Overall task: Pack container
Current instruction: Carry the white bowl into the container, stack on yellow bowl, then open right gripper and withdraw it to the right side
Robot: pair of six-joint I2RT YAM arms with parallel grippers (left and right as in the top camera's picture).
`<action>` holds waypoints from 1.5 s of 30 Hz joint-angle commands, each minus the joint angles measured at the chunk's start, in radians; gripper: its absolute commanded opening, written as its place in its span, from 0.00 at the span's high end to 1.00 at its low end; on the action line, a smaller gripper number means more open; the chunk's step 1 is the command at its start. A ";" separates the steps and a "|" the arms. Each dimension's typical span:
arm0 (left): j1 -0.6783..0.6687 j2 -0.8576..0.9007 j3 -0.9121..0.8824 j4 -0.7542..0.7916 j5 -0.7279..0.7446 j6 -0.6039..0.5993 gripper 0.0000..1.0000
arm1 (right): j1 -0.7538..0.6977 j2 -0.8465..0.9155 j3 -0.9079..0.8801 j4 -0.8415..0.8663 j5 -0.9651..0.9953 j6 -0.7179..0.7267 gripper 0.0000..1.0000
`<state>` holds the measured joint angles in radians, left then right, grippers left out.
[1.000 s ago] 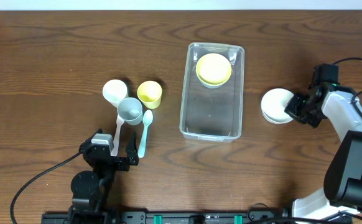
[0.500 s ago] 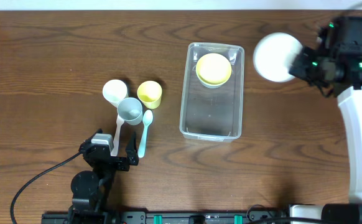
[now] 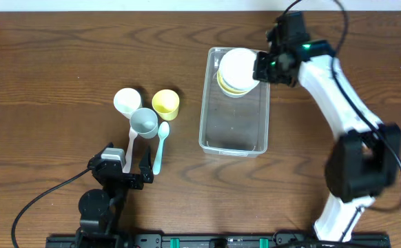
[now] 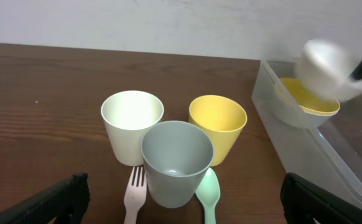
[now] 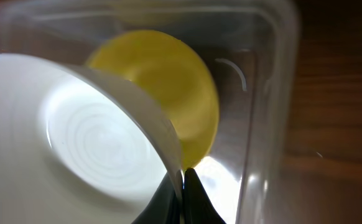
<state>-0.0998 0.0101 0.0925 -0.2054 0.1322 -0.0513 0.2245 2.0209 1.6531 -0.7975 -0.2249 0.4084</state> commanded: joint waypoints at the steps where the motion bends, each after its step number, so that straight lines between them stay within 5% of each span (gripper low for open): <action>1: 0.005 -0.006 -0.026 -0.006 0.010 0.006 0.02 | 0.005 0.054 0.051 0.036 -0.028 0.020 0.99; 11: 0.005 -0.006 -0.026 -0.006 0.010 0.006 0.02 | 0.005 0.101 0.058 0.117 -0.041 -0.009 0.98; 14: 0.005 -0.006 -0.026 -0.006 0.010 0.006 0.02 | 0.005 0.099 0.103 0.089 -0.042 -0.070 0.74; 18: 0.005 -0.006 -0.026 -0.006 0.010 0.006 0.02 | 0.005 0.084 0.229 -0.055 -0.051 -0.105 0.55; 22: 0.005 -0.006 -0.026 -0.006 0.011 0.006 0.02 | 0.002 0.047 0.352 -0.223 -0.070 -0.141 0.46; 26: 0.005 -0.006 -0.026 -0.006 0.010 0.006 0.02 | -0.016 -0.002 0.415 -0.357 -0.064 -0.148 0.49; 34: 0.005 -0.006 -0.026 -0.006 0.010 0.006 0.02 | 0.034 -0.026 0.365 -0.649 0.016 -0.190 0.89; 39: 0.005 -0.006 -0.026 -0.006 0.010 0.006 0.02 | 0.100 -0.026 0.246 -0.649 0.037 -0.204 0.98; 45: 0.005 -0.006 -0.026 -0.006 0.011 0.006 0.02 | 0.150 -0.026 0.039 -0.495 0.038 -0.204 0.98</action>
<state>-0.0998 0.0101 0.0925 -0.2054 0.1322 -0.0513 0.3611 1.9923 1.7630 -1.3273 -0.2012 0.2180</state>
